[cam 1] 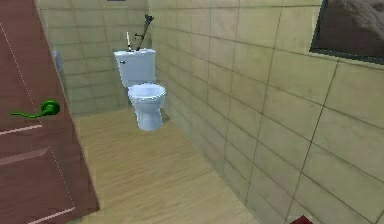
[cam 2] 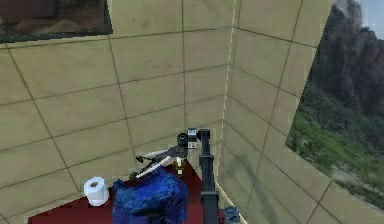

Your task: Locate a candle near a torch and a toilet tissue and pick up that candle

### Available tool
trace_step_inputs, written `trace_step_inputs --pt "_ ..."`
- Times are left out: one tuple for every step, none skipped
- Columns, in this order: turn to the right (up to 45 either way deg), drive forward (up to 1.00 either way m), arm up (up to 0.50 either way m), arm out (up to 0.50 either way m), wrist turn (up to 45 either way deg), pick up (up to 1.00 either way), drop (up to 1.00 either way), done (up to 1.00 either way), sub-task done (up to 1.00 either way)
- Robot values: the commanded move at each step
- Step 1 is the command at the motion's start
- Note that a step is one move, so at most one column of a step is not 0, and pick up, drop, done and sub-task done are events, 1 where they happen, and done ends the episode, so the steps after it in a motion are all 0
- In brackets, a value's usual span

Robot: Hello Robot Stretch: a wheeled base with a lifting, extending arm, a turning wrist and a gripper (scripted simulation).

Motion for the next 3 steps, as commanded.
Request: trace_step_inputs --pt "0.0 0.0 0.0 0.0 45.0 0.0 0.0 0.0 0.0" --pt "0.0 0.0 0.0 0.0 24.0 0.0 0.0 0.0 0.0" --pt "0.0 0.0 0.0 0.0 0.0 1.0 0.0 0.0 0.0"
